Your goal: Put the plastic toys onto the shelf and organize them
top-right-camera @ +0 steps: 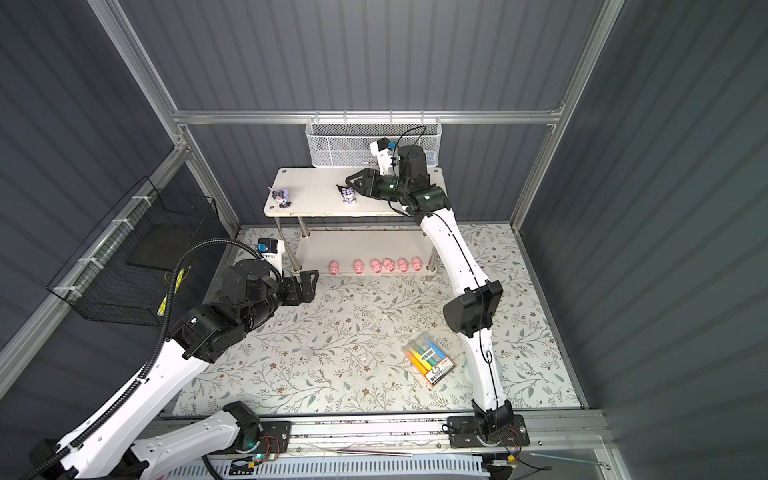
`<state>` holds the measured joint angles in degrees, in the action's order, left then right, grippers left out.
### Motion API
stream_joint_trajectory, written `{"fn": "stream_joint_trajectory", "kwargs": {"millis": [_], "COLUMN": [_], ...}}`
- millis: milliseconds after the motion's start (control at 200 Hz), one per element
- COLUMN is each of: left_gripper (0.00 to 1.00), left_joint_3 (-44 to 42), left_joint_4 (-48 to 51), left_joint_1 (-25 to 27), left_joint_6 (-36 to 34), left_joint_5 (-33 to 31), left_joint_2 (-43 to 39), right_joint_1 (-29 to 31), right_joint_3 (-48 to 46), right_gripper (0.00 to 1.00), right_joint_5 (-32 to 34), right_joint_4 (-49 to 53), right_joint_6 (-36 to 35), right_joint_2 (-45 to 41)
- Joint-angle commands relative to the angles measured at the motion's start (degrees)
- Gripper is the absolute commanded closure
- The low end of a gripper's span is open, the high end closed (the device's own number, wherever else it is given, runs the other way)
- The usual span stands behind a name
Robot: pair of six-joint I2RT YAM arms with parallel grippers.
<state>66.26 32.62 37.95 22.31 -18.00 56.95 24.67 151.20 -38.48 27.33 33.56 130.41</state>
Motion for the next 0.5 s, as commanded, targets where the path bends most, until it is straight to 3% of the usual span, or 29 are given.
{"fn": "stream_joint_trajectory", "kwargs": {"millis": [0,495], "left_gripper": [0.03,0.04], "left_joint_3": [-0.5,-0.4], "left_joint_4": [0.9,0.7], "left_joint_1": [0.2,0.2], "left_joint_6": [0.5,0.6], "left_joint_5": [-0.4,0.0], "left_joint_2": [-0.9,-0.7], "right_joint_1": [0.4,0.3], "right_joint_3": [-1.2,-3.8], "right_gripper": [0.59,0.59], "right_joint_5": [0.5,0.6], "right_joint_4": [-0.3,-0.1], "right_joint_6": [-1.4,-1.9], "right_joint_2": [-3.1,-5.2]}}
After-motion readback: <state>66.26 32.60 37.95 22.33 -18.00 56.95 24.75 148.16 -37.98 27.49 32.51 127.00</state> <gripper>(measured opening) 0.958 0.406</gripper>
